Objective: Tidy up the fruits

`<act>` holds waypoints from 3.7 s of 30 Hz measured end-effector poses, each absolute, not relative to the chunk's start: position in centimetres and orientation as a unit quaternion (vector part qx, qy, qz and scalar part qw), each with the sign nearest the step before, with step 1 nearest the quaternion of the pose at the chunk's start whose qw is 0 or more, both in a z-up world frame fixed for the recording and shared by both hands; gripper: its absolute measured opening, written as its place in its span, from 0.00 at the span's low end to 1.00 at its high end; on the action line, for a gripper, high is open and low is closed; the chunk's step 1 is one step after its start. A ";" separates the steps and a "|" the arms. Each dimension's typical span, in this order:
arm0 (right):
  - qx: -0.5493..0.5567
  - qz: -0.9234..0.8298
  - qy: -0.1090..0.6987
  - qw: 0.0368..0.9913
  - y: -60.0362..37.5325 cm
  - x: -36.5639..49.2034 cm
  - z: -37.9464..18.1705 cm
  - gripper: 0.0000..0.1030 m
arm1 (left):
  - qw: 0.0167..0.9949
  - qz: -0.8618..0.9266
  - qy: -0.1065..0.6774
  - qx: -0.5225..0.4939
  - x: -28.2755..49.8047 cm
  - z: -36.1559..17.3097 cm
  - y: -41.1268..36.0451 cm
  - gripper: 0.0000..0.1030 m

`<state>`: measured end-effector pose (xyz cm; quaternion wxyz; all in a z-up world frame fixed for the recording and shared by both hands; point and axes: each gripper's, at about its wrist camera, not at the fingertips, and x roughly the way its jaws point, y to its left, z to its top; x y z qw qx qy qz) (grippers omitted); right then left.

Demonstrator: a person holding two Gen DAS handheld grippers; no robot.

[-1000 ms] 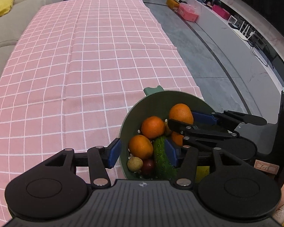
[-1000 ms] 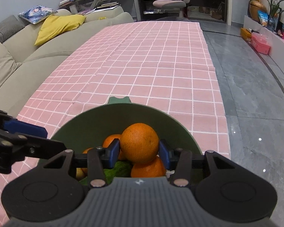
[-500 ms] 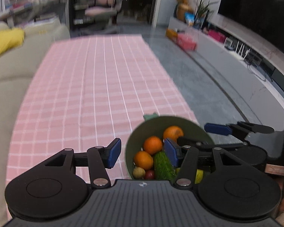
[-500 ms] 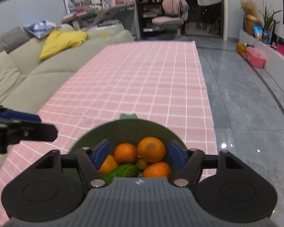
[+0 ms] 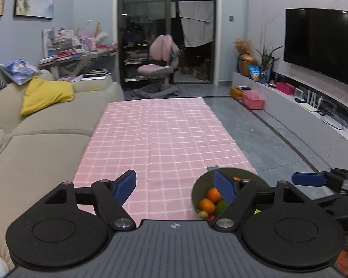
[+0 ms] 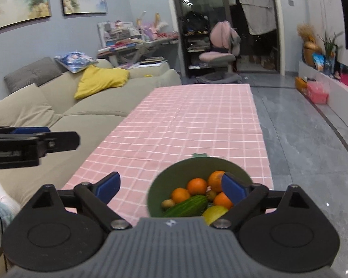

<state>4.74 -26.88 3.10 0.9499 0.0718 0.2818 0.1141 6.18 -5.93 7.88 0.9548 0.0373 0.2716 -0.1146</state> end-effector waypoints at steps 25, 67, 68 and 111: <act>0.013 0.038 0.308 0.951 -24.3 -1.4 -1.0 0.96 | 0.933 -0.033 0.357 0.040 2.7 0.7 -4.6 0.91; 0.002 0.044 0.331 0.943 -23.9 0.4 -2.7 0.96 | 0.921 -0.035 0.388 0.026 3.2 -0.2 -5.3 0.91; 0.002 0.044 0.330 0.943 -23.9 0.4 -2.7 0.96 | 0.921 -0.035 0.387 0.026 3.2 -0.2 -5.3 0.91; 0.001 0.044 0.327 0.944 -23.8 0.3 -2.7 0.96 | 0.927 -0.032 0.373 0.023 2.7 0.8 -5.0 0.91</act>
